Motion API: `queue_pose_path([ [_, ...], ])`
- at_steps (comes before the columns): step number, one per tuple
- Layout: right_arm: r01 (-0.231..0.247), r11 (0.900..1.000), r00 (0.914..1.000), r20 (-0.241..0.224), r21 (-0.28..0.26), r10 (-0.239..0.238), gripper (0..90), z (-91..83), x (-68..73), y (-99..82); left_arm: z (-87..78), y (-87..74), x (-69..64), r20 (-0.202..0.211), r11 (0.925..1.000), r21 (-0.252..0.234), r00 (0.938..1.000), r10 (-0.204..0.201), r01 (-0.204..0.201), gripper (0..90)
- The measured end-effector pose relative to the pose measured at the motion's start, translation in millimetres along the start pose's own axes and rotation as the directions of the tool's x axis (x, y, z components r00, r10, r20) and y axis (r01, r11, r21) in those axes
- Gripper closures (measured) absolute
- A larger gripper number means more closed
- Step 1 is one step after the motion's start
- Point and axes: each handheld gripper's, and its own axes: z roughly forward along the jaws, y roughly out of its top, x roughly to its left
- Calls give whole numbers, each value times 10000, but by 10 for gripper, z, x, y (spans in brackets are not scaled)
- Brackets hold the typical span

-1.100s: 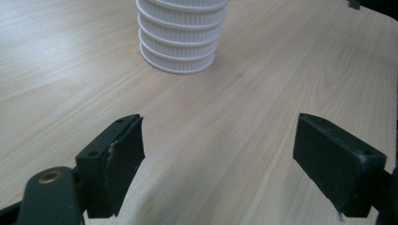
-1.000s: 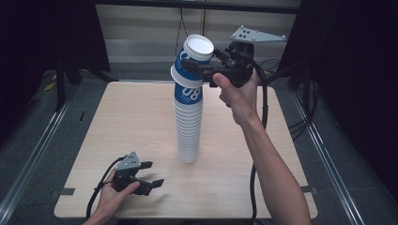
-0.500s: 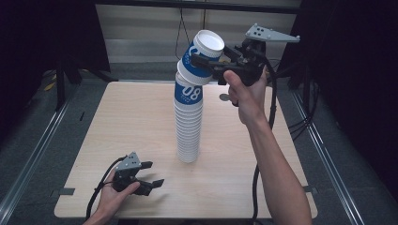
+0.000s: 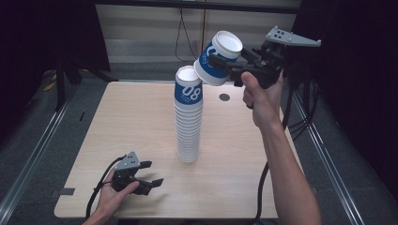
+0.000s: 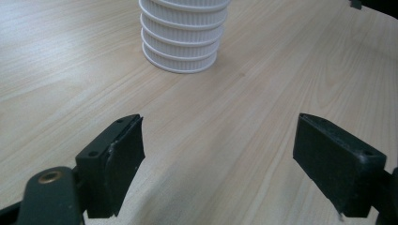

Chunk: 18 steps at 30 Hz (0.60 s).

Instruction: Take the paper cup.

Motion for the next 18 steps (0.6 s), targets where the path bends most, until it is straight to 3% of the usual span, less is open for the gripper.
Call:
queue_pose_path([
  [6, 49, 10000, 9998, 210, 28, -50, 271, -130, -32, -44, 3, 0, 8, 37, 10000, -10, 10000, 18, -18, 167],
  [14, -245, 9995, 9985, 498, 223, 233, 271, -339, -134, -271, 8, 7, -9, 178, 9998, -158, 9998, 103, -100, 167],
  [18, -175, 9988, 9983, 555, 451, 150, 271, -426, -107, -370, 6, 6, -8, 222, 9997, -153, 9996, 170, -167, 167],
])
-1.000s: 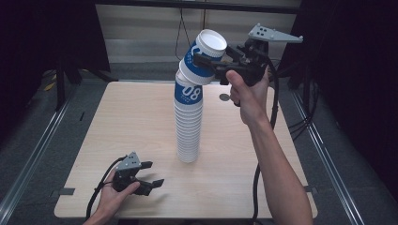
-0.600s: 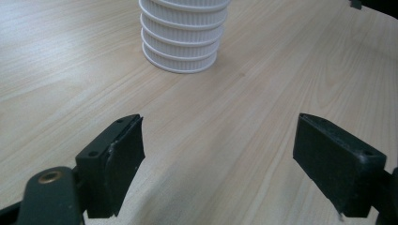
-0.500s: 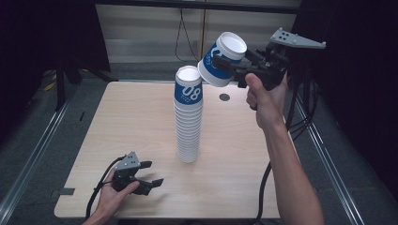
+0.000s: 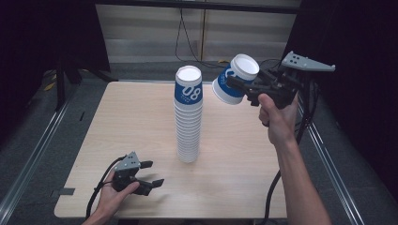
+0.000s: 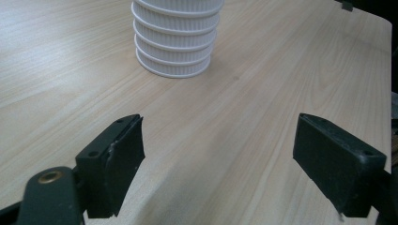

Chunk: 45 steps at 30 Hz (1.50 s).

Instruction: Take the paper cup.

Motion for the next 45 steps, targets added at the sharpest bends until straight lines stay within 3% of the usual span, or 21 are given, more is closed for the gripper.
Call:
queue_pose_path([
  [8, -158, 9981, 9999, 27, 588, 156, 271, -46, 18, -236, 11, 2, -9, 83, 10000, -46, 9999, -60, 60, 167],
  [20, -198, 9879, 9997, -133, 1538, 221, 271, 38, 109, -707, 39, 14, -38, 263, 10000, 1, 9996, 64, -64, 167],
  [28, -631, 9853, 9977, -131, 1586, 659, 270, 65, 52, -976, 155, 72, -83, 438, 10000, -5, 9990, 89, -89, 167],
  [33, -615, 9815, 9972, -307, 1815, 682, 270, 105, 89, -1079, 194, 166, -109, 504, 9999, -140, 9987, 23, -16, 167],
  [37, -650, 9765, 9957, -518, 2055, 771, 271, 158, 157, -1219, 210, 245, -124, 563, 9995, -262, 9982, 205, -191, 167],
  [39, -613, 9735, 9951, -623, 2204, 767, 271, 186, 182, -1272, 218, 289, -124, 560, 9993, -366, 9984, 39, -18, 167],
  [41, -547, 9717, 9951, -678, 2298, 720, 271, 200, 197, -1297, 227, 345, -129, 308, 9989, -451, 9994, 130, -116, 167],
  [45, -428, 9694, 9927, -991, 2418, 686, 269, 225, 243, -1371, 266, 482, -139, 500, 9972, -618, 9977, 457, -426, 167],
])
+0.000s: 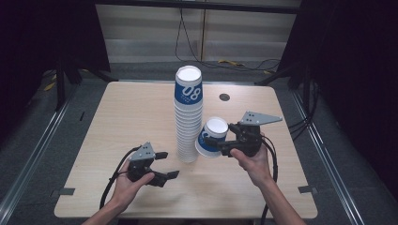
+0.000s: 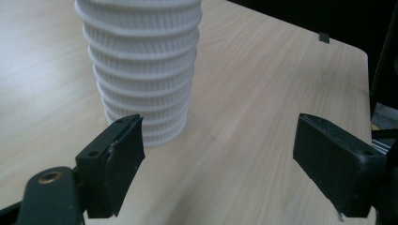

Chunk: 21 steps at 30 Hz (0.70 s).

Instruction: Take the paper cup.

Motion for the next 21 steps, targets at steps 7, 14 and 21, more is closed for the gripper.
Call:
queue_pose_path([
  [7, -116, 9999, 9996, -237, 114, 119, 270, 0, 43, -132, 136, 167, -97, 467, 9986, -304, 9979, 454, -440, 167],
  [14, -516, 9985, 9978, -401, 193, 524, 270, 49, 26, -296, 157, 139, -193, 961, 9983, -401, 9943, 462, -425, 167],
  [21, -662, 9972, 9956, -642, 342, 683, 270, 123, 32, -418, 133, 82, -244, 961, 9952, -695, 9925, 761, -696, 167],
])
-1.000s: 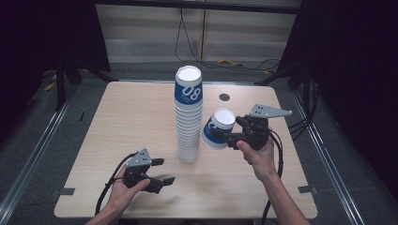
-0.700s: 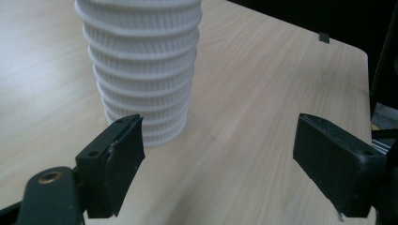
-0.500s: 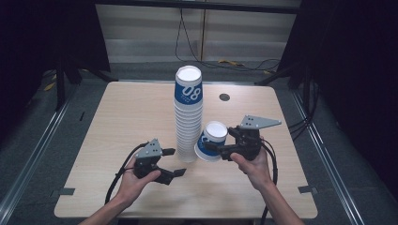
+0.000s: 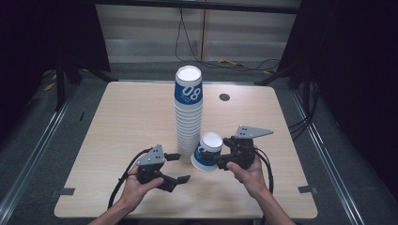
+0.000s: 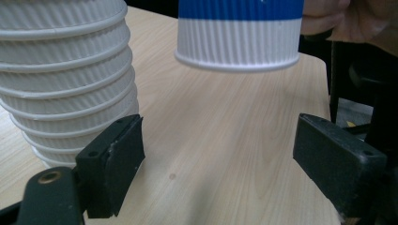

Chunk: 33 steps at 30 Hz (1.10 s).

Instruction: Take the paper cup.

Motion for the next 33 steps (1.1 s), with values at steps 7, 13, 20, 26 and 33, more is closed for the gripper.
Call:
queue_pose_path([
  [7, 23, 10000, 9991, -431, 74, -19, 268, 65, 9, -50, 8, -45, -33, 34, 9996, -267, 9999, -120, 121, 166],
  [13, 145, 9997, 9968, -783, 219, -127, 268, 136, 23, -98, -25, -16, -54, 78, 9968, -756, 9996, -268, 273, 156],
  [20, 49, 10000, 9936, -1130, -6, -49, 269, 180, 47, -98, -22, -4, -79, 462, 9955, -918, 9987, -192, 234, 156],
  [26, 110, 9998, 9909, -1341, 151, -89, 269, 234, 79, -114, -12, 6, -64, 895, 9946, -970, 9956, -277, 364, 156],
  [33, 106, 9992, 9864, -1643, 380, -42, 270, 337, 121, -154, 28, -9, -37, 1027, 9955, -539, 9921, -725, 783, 155],
])
